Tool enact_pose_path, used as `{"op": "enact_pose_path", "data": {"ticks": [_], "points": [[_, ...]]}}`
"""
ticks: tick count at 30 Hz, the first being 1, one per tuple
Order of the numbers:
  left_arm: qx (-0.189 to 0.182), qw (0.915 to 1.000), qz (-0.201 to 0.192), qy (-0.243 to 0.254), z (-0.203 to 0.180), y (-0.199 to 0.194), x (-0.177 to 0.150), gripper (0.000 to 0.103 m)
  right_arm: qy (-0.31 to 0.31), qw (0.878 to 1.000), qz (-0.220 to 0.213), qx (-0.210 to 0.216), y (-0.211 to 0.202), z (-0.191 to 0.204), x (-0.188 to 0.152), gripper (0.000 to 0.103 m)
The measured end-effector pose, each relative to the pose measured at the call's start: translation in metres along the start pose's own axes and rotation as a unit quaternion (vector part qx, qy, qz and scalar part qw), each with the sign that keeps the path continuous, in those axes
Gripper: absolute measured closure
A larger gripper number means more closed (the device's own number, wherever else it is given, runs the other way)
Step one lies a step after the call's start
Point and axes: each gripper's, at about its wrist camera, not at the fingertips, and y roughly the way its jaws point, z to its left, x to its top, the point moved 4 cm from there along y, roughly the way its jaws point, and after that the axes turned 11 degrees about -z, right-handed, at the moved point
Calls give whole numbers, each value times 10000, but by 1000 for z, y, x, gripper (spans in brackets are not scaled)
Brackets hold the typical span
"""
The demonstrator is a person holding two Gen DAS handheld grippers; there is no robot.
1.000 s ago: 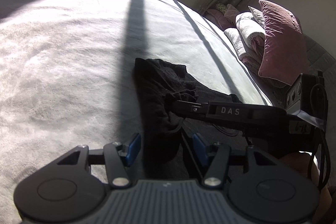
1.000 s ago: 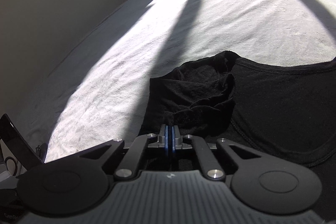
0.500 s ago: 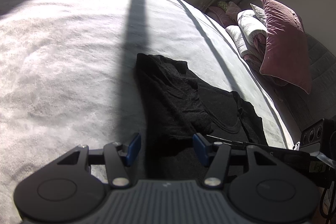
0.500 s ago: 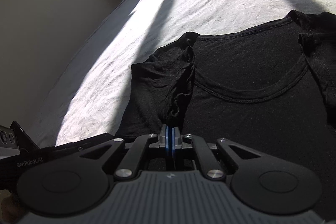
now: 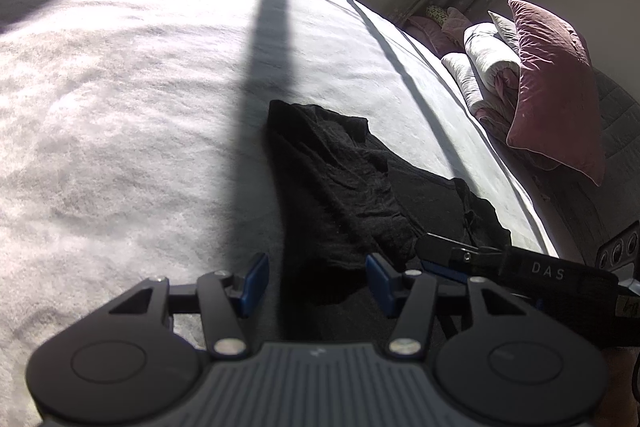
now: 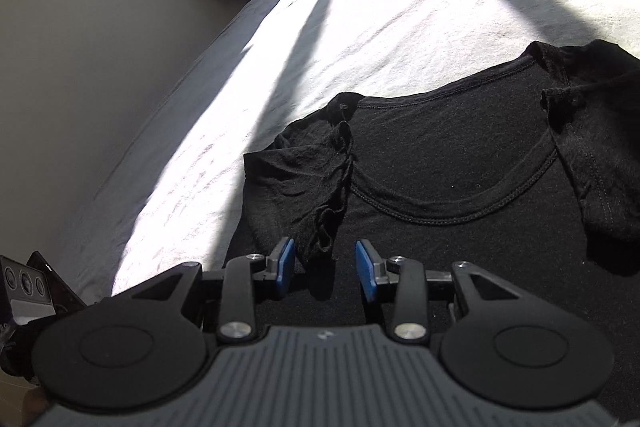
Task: Fold clothes
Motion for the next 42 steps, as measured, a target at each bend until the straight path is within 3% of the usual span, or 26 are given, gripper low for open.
{"op": "enact_pose_path", "data": {"ticks": [2, 3, 4, 7, 12, 17, 19, 20, 21, 22, 26, 28, 31, 36, 39, 42], "points": [[67, 10000, -50, 24, -1, 1, -1, 50, -184, 9998, -37, -70, 11, 5, 0, 65], [87, 9999, -68, 29, -2, 2, -1, 50, -348, 9993, -46, -108, 15, 7, -1, 71], [116, 9999, -86, 38, -2, 2, -1, 50, -455, 9989, -30, -148, 18, 8, -3, 86], [169, 9998, -109, 53, -2, 1, -1, 52, -358, 9991, 9, -247, 21, 4, -3, 96], [111, 9992, -177, -330, 7, 0, 2, 52, 526, 9986, 67, -29, 15, -13, 1, 96], [41, 9945, -386, -973, 19, 6, 2, 55, 602, 9980, 158, -54, 13, -19, 1, 96], [193, 9955, -435, -821, 15, 9, 1, 62, 534, 9983, 195, -89, 15, -17, 1, 96], [308, 9961, -449, -693, 12, 11, 0, 72, 456, 9987, 208, -113, 16, -15, 0, 96], [528, 9968, -435, -422, 9, 12, -2, 92, 370, 9990, 217, -137, 16, -13, 0, 96], [748, 9962, -421, -150, 6, 13, -3, 97, 279, 9992, 231, -164, 16, -11, 0, 96], [1050, 9931, -358, 383, -2, 12, -3, 97, -189, 9988, 300, -346, 17, -5, 0, 96], [1030, 9934, -371, 331, 0, 9, -2, 96, -334, 9986, 211, -350, 15, -2, 4, 86], [972, 9944, -381, 160, 5, 4, 0, 96, -576, 9978, -6, -319, 20, 5, 15, 86], [852, 9941, -642, 190, 0, -9, 5, 87, -999, 9946, -207, -175, 36, 20, 24, 86], [736, 9964, -330, 269, -3, 0, -1, 69, -1250, 9919, -144, -193, 48, 25, 19, 86], [813, 9952, -269, 467, -9, 4, -4, 68, -1281, 9911, 84, -342, 60, 18, 9, 86]]}}
